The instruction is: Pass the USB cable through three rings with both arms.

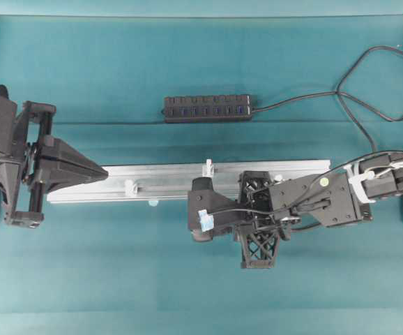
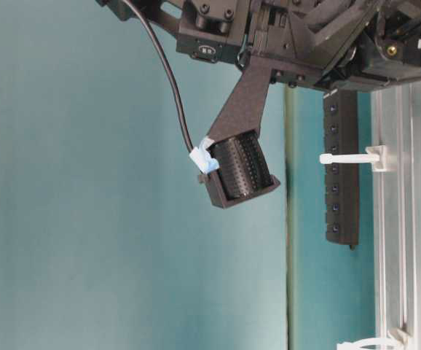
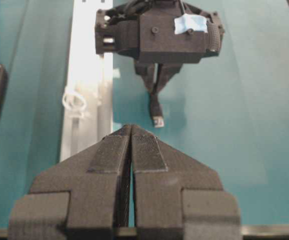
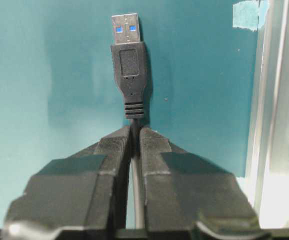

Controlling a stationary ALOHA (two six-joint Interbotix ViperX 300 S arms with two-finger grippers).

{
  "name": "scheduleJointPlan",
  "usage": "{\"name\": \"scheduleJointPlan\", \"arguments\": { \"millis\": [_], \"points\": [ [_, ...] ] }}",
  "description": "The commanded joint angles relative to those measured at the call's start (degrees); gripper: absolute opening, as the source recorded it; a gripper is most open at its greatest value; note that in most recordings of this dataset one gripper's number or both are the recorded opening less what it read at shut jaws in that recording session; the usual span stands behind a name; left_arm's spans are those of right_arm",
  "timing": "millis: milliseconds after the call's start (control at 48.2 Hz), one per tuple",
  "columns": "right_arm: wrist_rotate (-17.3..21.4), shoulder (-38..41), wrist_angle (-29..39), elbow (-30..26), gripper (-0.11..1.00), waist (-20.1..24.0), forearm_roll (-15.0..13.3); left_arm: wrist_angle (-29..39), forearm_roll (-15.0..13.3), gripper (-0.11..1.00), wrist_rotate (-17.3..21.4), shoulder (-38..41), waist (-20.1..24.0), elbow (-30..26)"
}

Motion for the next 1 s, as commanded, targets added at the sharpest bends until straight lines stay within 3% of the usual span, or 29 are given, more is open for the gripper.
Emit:
{"name": "scheduleJointPlan", "arguments": {
  "millis": [0,539,974],
  "points": [
    [0.1,-1.1,1.8,-1.1,-0.08,-0.6,-0.3,-0.5,0.2,0.01,-0.3,-0.1,0.3,-1.3],
    [-0.2,-9.5,20.3,-8.3,-0.08,-0.4,-7.3,-0.5,0.2,0.01,-0.4,-0.1,0.3,-1.3],
    [0.0,-18.7,35.1,-5.9,-0.08,-2.3,-13.1,-0.5,0.2,0.01,-0.4,-0.1,0.8,-1.7]
  ]
}}
